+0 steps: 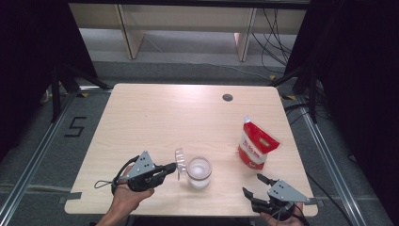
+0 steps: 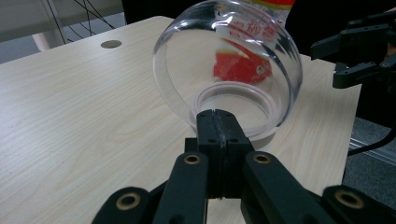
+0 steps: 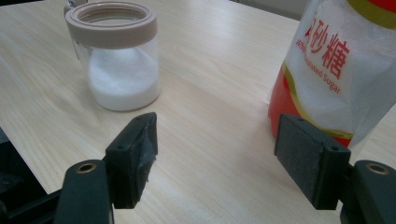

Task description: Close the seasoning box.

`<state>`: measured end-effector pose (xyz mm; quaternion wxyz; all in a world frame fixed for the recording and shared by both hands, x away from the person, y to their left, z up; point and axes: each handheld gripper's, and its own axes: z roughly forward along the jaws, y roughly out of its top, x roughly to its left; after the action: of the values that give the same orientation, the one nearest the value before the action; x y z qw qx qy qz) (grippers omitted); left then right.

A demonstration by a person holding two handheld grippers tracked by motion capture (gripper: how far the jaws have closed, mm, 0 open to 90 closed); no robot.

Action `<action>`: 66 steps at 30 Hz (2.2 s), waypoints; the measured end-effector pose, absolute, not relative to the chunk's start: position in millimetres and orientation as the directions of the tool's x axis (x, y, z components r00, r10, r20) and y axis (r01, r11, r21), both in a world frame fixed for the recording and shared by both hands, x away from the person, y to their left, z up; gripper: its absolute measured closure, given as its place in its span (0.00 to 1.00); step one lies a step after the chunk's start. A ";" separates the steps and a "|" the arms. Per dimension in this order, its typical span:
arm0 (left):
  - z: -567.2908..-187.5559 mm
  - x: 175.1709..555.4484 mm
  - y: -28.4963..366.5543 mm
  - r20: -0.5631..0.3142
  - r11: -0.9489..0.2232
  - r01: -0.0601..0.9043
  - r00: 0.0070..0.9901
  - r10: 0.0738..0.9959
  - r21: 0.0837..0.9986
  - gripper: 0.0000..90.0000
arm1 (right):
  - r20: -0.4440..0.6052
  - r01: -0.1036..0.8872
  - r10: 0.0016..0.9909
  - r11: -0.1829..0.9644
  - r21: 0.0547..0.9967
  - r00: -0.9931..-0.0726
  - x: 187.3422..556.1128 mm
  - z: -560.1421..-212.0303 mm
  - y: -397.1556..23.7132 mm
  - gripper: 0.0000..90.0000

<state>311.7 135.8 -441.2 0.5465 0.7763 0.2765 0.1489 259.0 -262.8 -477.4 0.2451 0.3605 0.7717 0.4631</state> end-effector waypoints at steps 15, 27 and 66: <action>-439.9 312.2 130.5 -0.045 -0.276 0.247 0.815 0.578 0.929 0.98 | -0.050 0.325 0.778 0.320 0.890 -0.627 259.4 -477.4 -262.0 0.35; -438.7 313.4 123.5 -0.054 -0.260 0.242 0.821 0.569 0.935 0.98 | -0.070 0.304 0.768 0.333 0.892 -0.637 261.1 -477.6 -261.9 0.35; -474.5 292.1 160.5 -0.145 -0.315 0.375 0.812 0.565 0.872 0.17 | 0.002 0.276 0.735 0.252 0.927 -0.678 265.0 -474.9 -263.0 0.21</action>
<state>292.1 160.5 -474.5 0.5071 0.8056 0.2918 0.0936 265.0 -263.0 -474.9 0.2239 0.3333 0.7590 0.5126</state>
